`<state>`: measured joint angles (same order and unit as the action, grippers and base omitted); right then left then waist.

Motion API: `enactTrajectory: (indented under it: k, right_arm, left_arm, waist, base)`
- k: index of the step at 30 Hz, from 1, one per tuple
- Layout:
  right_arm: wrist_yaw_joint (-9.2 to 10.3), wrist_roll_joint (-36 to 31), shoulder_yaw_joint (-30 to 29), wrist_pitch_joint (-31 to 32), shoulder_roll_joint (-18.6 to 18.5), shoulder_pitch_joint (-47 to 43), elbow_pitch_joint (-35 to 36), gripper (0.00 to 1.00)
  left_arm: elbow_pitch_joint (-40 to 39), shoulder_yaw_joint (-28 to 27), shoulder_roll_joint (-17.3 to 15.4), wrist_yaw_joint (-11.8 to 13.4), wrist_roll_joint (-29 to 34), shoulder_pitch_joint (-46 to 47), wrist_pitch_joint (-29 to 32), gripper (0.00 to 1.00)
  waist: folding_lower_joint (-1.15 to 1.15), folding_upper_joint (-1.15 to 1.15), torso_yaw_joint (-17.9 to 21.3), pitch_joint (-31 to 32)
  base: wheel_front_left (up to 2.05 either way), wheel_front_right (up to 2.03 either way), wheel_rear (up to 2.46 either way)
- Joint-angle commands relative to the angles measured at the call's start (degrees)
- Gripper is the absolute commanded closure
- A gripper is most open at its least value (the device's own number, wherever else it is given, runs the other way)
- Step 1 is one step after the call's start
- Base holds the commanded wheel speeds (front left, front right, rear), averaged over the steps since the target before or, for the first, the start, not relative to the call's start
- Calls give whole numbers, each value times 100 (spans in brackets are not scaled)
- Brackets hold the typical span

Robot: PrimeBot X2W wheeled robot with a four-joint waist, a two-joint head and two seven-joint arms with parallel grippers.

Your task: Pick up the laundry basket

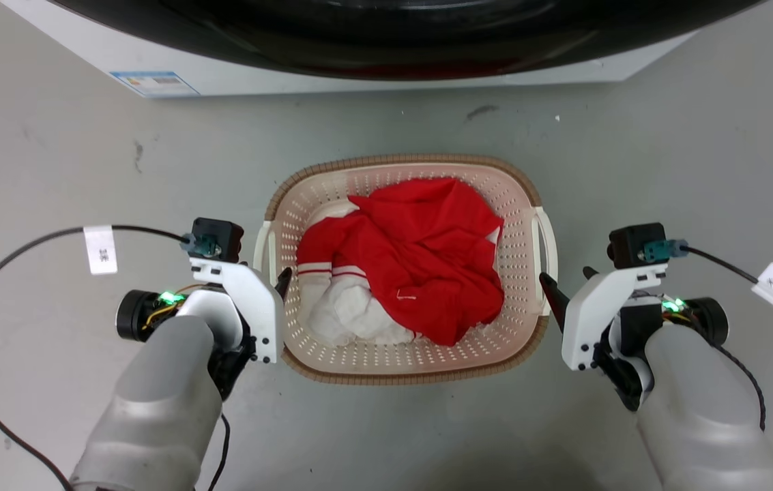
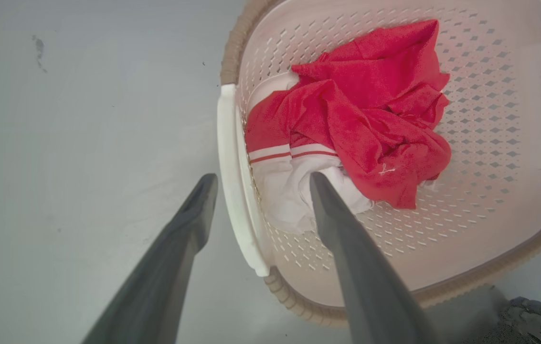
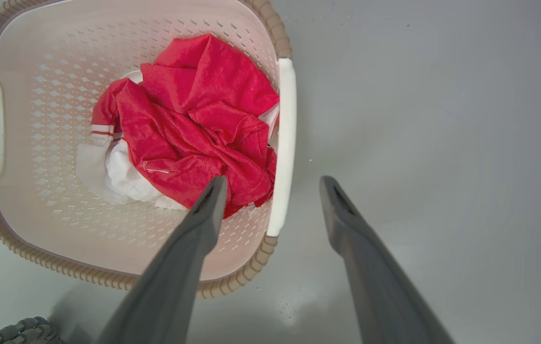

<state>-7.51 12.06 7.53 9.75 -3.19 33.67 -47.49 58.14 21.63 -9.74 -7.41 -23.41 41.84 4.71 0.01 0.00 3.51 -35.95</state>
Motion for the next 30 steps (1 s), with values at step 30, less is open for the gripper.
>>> enactTrajectory:
  k: [30]
  right_arm:
    - [4,1320,1355,-329,36,1962,-2011,0]
  left_arm:
    - [779,1107,-687,0,-1270,1286,420,0]
  waist:
    - [-1,0,282,-1357]
  base:
    - [0,0,0]
